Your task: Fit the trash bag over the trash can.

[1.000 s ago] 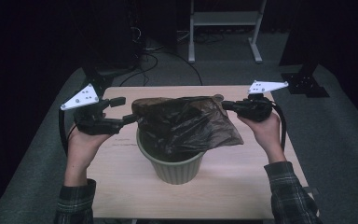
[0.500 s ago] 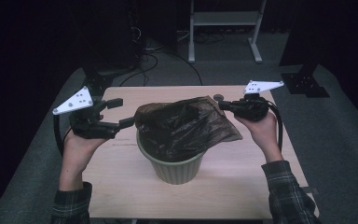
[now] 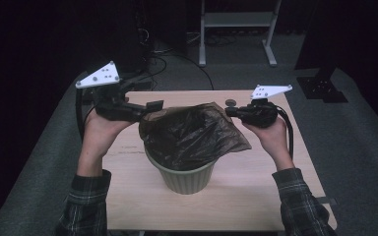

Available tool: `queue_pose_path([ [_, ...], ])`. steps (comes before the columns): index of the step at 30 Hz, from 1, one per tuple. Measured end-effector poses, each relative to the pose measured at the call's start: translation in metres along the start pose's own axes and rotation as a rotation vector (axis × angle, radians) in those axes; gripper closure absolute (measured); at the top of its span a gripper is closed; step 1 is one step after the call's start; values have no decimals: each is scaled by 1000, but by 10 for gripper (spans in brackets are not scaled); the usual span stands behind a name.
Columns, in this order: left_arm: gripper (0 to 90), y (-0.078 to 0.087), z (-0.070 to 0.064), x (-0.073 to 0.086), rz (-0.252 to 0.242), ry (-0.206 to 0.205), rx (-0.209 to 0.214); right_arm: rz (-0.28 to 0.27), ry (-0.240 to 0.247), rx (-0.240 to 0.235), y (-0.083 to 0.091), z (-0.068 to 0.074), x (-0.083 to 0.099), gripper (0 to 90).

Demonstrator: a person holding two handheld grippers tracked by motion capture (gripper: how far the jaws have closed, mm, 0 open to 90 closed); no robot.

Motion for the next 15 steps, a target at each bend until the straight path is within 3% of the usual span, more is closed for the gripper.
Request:
queue_pose_path([
  [6, 201, -30, 3, -3, 90, -17, 21, -2, 1, -7, -2, 1, 0, 900],
  [11, 224, -46, 11, 12, 157, 1, 24, -11, 6, -14, -1, 2, -2, 900],
  [15, 303, -51, 15, 25, 195, 3, 30, -19, 11, -17, 0, 2, -4, 900],
])
Point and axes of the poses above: each handheld gripper's, and its own axes: y roughly backward along the jaws, x roughly out of its underside, z roughly to its left, the point moved 1 cm from there along -y, roughly forward along the jaws, and after that the axes turned 3 degrees about y, right-handed, at the moved point
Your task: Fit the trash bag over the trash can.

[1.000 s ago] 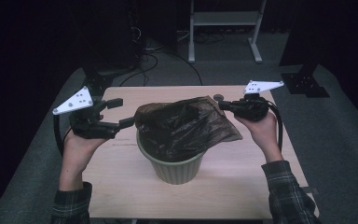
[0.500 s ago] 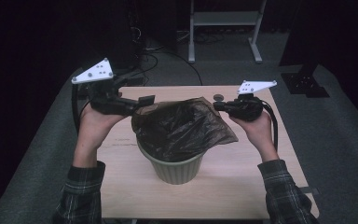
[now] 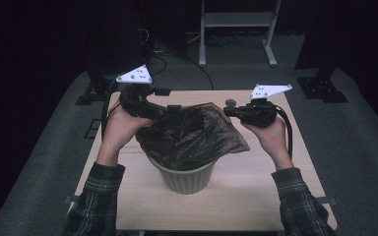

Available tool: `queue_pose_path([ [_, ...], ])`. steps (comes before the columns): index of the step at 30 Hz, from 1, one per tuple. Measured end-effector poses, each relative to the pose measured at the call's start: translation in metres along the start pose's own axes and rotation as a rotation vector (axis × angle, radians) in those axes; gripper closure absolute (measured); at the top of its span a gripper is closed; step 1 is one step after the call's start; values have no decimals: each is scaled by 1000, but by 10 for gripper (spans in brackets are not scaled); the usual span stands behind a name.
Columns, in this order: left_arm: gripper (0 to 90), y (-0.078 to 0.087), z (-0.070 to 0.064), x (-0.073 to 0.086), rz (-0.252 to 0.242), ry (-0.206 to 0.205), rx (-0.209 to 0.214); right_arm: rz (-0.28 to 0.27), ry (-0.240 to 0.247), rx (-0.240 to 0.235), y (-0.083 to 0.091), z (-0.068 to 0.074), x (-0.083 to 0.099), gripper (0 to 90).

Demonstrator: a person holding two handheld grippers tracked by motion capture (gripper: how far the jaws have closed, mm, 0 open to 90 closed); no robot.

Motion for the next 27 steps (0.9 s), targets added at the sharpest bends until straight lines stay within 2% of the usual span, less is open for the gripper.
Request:
queue_pose_path([
  [5, 349, -3, 4, 13, 41, -2, -13, -4, 3, 0, 0, 1, -3, 900],
  [6, 403, -3, 5, 15, 49, -7, -15, -9, 3, -3, 0, 1, -5, 900],
  [9, 446, -3, 8, 22, 76, -9, -28, -14, 4, -8, 0, 1, -6, 900],
  [14, 862, -3, 12, 30, 124, -7, 10, -22, 8, -15, -1, 3, -9, 900],
  [15, 899, -2, 13, 31, 122, -1, 4, -21, 9, -17, -1, 3, -9, 900],
  [18, 900, 2, 14, 32, 109, 2, -14, -30, 9, -24, -2, 4, -9, 900],
  [21, 899, 7, 15, 33, 95, 8, -22, -32, 2, -46, -4, 5, -8, 829],
  [23, 900, 10, 16, 33, 86, 12, -31, -21, 4, -56, -6, 6, -8, 797],
  [27, 899, 16, 19, 33, 75, 20, -40, 12, 9, -58, -11, 9, -7, 808],
])
Point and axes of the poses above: each handheld gripper's, and its own axes: y roughly backward along the jaws, x roughly out of its underside, z roughly to its left, the point moved 1 cm from there along -y, roughly forward along the jaws, and after that the axes turned 3 degrees about y, right-handed, at the moved point
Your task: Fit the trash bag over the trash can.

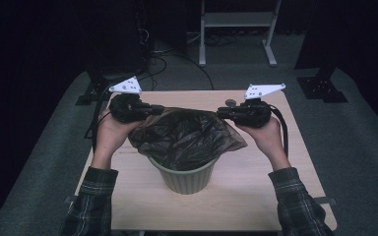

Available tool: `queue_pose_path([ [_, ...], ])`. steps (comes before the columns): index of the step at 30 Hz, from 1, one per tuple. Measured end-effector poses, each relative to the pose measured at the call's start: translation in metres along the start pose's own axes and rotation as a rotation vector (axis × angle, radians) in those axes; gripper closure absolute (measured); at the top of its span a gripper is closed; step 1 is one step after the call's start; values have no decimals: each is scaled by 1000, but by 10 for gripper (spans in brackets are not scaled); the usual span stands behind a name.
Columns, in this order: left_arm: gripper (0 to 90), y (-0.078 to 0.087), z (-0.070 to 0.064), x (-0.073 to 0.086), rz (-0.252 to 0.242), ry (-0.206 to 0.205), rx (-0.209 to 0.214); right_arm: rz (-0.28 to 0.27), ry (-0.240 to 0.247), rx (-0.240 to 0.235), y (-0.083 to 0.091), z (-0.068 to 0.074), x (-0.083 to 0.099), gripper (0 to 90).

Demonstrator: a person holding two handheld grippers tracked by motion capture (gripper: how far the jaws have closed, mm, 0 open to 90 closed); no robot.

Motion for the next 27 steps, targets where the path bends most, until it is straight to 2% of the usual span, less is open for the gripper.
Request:
queue_pose_path([
  [4, 899, 4, 3, 3, -10, 11, -11, 14, -13, 18, -3, -4, 3, 793],
  [7, 899, 5, 7, 6, -12, 13, -16, 4, -19, 18, -4, -7, 4, 900],
  [8, 899, 5, 8, 7, -16, 18, -14, -2, -19, 19, -4, -8, 4, 900],
  [14, 899, -4, 23, 19, -8, 50, -33, -29, -42, 17, -10, -17, 2, 874],
  [17, 899, -8, 31, 27, -11, 71, -26, -18, -53, 18, -13, -23, 3, 900],
  [19, 899, -12, 35, 30, -1, 80, -29, -2, -55, 14, -17, -26, 3, 900],
  [25, 899, -25, 49, 41, 2, 110, -50, -1, -66, 37, -27, -34, 1, 900],
  [27, 899, -29, 52, 45, 21, 124, -50, 14, -74, 42, -32, -37, 4, 900],
])
Point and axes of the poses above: each handheld gripper's, and its own axes: y roughly backward along the jaws, x roughly out of its underside, z roughly to its left, the point moved 1 cm from there along -y, roughly forward along the jaws, and after that the axes turned 3 degrees about y, right-handed, at the moved point
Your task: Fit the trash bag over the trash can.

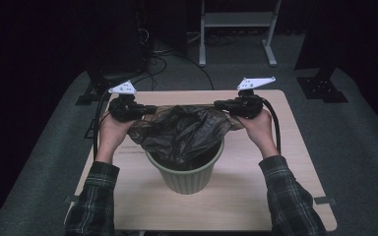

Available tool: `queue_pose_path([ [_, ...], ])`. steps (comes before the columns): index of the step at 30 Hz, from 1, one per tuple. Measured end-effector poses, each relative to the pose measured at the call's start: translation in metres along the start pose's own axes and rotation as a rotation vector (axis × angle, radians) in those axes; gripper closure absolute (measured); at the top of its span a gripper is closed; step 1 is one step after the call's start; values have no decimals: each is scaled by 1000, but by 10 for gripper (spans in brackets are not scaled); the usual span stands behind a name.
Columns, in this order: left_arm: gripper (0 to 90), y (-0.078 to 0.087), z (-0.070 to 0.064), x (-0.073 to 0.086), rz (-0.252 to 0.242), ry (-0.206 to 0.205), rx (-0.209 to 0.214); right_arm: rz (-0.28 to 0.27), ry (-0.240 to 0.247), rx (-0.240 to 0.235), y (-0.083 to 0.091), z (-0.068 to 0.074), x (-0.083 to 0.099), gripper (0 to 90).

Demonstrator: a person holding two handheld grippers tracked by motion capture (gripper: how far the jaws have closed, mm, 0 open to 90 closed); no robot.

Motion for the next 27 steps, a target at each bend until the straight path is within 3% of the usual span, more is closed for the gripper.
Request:
queue_pose_path([
  [3, 899, -10, 2, 8, 41, 11, 6, 49, 0, 13, -9, -2, 9, 900],
  [5, 899, -11, 2, 10, 50, 14, 18, 48, -2, 16, -10, -2, 10, 900],
  [8, 899, -11, 0, 12, 60, 10, 17, 23, -3, 36, -3, -3, 11, 837],
  [12, 899, -9, 0, 13, 56, 16, 16, -37, -7, 49, 20, -5, 2, 783],
  [15, 899, -7, -1, 13, 42, 19, 18, -86, 12, 28, 33, -2, -6, 743],
  [16, 899, -7, -1, 13, 42, 19, 17, -88, 19, -1, 34, 0, -11, 703],
  [20, 899, -6, -3, 13, 41, 14, 21, -89, 71, -41, 23, 12, -20, 650],
  [21, 899, -6, -3, 12, 40, 11, 22, -76, 96, -66, 13, 18, -23, 638],
  [27, 899, -5, -3, 12, 39, 12, 28, -33, 96, -92, -5, 21, -28, 637],
])
Point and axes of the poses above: each handheld gripper's, and its own axes: y roughly backward along the jaws, x roughly out of its underside, z roughly to its left, the point moved 1 cm from there along -y, roughly forward along the jaws, and after that the axes turned 3 degrees about y, right-handed, at the moved point
